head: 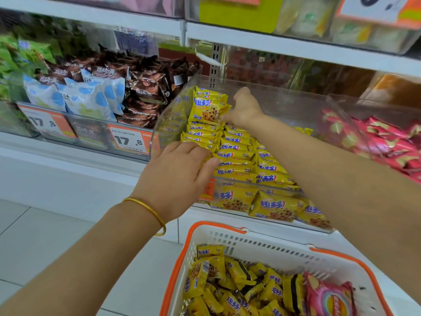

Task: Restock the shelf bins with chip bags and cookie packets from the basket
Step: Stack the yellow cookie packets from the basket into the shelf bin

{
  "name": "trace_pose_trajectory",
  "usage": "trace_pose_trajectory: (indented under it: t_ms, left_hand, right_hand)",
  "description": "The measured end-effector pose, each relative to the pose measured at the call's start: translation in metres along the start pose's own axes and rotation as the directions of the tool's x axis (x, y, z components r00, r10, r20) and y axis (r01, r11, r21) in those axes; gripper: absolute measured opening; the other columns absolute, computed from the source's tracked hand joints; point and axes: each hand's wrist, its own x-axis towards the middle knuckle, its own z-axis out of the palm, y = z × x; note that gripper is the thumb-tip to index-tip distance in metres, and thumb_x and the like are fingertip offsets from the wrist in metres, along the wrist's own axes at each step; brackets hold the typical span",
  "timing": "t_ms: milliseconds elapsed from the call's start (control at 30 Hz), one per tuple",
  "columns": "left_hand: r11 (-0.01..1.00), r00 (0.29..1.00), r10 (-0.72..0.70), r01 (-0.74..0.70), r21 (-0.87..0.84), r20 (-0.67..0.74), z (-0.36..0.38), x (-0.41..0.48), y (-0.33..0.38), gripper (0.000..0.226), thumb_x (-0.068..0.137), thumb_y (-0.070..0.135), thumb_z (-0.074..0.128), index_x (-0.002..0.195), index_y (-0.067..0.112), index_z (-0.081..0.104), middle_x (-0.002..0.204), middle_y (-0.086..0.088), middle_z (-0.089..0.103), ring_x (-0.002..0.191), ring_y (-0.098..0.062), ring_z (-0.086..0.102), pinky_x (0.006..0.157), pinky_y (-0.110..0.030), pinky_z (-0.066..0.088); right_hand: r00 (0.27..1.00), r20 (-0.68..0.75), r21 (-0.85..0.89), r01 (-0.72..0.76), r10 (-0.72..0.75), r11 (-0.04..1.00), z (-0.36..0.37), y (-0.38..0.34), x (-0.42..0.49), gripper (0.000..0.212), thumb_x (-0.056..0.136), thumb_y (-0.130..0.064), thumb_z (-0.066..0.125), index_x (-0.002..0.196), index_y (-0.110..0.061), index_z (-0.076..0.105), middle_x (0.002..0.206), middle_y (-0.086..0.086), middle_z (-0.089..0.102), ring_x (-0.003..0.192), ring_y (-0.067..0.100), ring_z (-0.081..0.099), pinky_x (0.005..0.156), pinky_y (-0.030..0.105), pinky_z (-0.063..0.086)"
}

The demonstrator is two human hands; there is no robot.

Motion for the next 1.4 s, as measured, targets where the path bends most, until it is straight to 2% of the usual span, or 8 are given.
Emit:
trace_pose_trajectory:
  t_ms: [167, 333, 467, 633, 967, 1167, 1300, 1400]
  left_hand:
    - [0.999, 0.995, 0.040, -0.042, -0.018, -0.096, -0.005, -0.006, 0.011, 0.058, 0.090, 0.054, 0.019, 0.104, 0.020, 0.064, 0.105, 0.003, 0.062, 0.103, -0.024, 0.052, 0.097, -0.060, 0.036]
    - [0.983, 0.954, 0.184, -0.179, 0.046, -0.238, -0.010, -0.030, 0.038, 0.036, 0.087, 0.036, 0.040, 0.091, 0.012, 0.066, 0.088, -0.005, 0.058, 0.085, -0.028, 0.052, 0.073, -0.045, 0.046]
    - [0.973, 0.973, 0.232, -0.231, 0.021, -0.018, 0.006, -0.062, 0.045, 0.035, 0.085, 0.037, 0.039, 0.093, 0.016, 0.065, 0.090, -0.003, 0.060, 0.087, -0.026, 0.057, 0.064, -0.035, 0.049]
    - [0.919, 0.831, 0.059, -0.262, 0.295, 0.554, 0.039, -0.083, 0.035, 0.035, 0.097, 0.043, 0.031, 0.122, 0.028, 0.051, 0.120, 0.004, 0.051, 0.113, -0.016, 0.046, 0.086, -0.036, 0.048]
    - [0.918, 0.793, 0.051, -0.277, 0.284, 0.607, 0.058, -0.072, 0.046, 0.035, 0.099, 0.040, 0.031, 0.124, 0.024, 0.050, 0.122, 0.002, 0.052, 0.113, -0.018, 0.049, 0.088, -0.037, 0.048]
    - [0.953, 0.786, 0.065, -0.231, 0.195, 0.615, 0.065, -0.060, 0.048, 0.036, 0.097, 0.040, 0.040, 0.128, 0.024, 0.047, 0.127, 0.001, 0.051, 0.114, -0.019, 0.050, 0.091, -0.036, 0.046]
    - [0.999, 0.739, 0.043, -0.045, -0.015, 0.672, 0.075, -0.053, 0.062, 0.055, 0.093, 0.045, 0.048, 0.139, 0.018, 0.036, 0.133, -0.004, 0.047, 0.117, -0.019, 0.049, 0.097, -0.033, 0.041]
    - [0.977, 0.786, 0.053, 0.087, -0.195, 0.616, 0.070, -0.043, 0.074, 0.041, 0.090, 0.042, 0.055, 0.119, 0.013, 0.050, 0.104, -0.002, 0.056, 0.094, -0.019, 0.054, 0.078, -0.029, 0.042]
  right_hand:
    - [1.000, -0.001, 0.039, 0.028, -0.028, 0.999, -0.017, -0.001, -0.027, 0.041, 0.086, -0.009, 0.067, 0.119, -0.003, 0.044, 0.112, 0.013, 0.052, 0.101, 0.027, 0.057, 0.080, 0.030, 0.046]
    - [0.971, 0.008, 0.379, 0.220, -0.241, 0.899, -0.055, -0.008, -0.131, 0.019, 0.085, 0.002, 0.061, 0.092, -0.013, 0.053, 0.083, 0.009, 0.057, 0.072, 0.020, 0.064, 0.055, 0.033, 0.057]
    - [0.923, 0.238, 0.471, 0.163, -0.303, 0.867, -0.057, 0.039, -0.222, 0.018, 0.086, 0.004, 0.061, 0.084, -0.014, 0.056, 0.073, 0.013, 0.059, 0.053, 0.012, 0.065, 0.044, 0.030, 0.053]
    - [0.720, 0.683, -0.066, -0.108, 0.123, 0.992, 0.061, 0.150, -0.252, 0.006, 0.092, -0.007, 0.056, 0.096, -0.010, 0.060, 0.094, 0.008, 0.064, 0.080, 0.021, 0.067, 0.070, 0.036, 0.057]
    - [0.797, 0.514, -0.541, 0.013, 0.318, 0.841, 0.189, 0.245, -0.300, 0.037, 0.089, -0.012, 0.058, 0.124, -0.007, 0.046, 0.123, 0.013, 0.053, 0.115, 0.031, 0.050, 0.084, 0.040, 0.049]
    - [0.768, 0.573, -0.198, -0.209, 0.286, 0.958, 0.119, 0.234, -0.280, 0.033, 0.080, -0.032, 0.073, 0.094, -0.012, 0.051, 0.099, 0.007, 0.055, 0.080, 0.017, 0.052, 0.067, 0.030, 0.040]
    - [0.835, 0.536, 0.165, -0.250, 0.125, 0.954, 0.044, 0.182, -0.269, 0.054, 0.072, -0.028, 0.080, 0.117, -0.020, 0.050, 0.108, -0.001, 0.062, 0.094, 0.014, 0.060, 0.083, 0.034, 0.051]
    - [0.906, 0.420, 0.419, -0.250, 0.058, 0.873, 0.004, 0.139, -0.264, 0.050, 0.071, -0.009, 0.080, 0.106, -0.022, 0.047, 0.094, 0.002, 0.065, 0.078, 0.010, 0.063, 0.068, 0.022, 0.053]
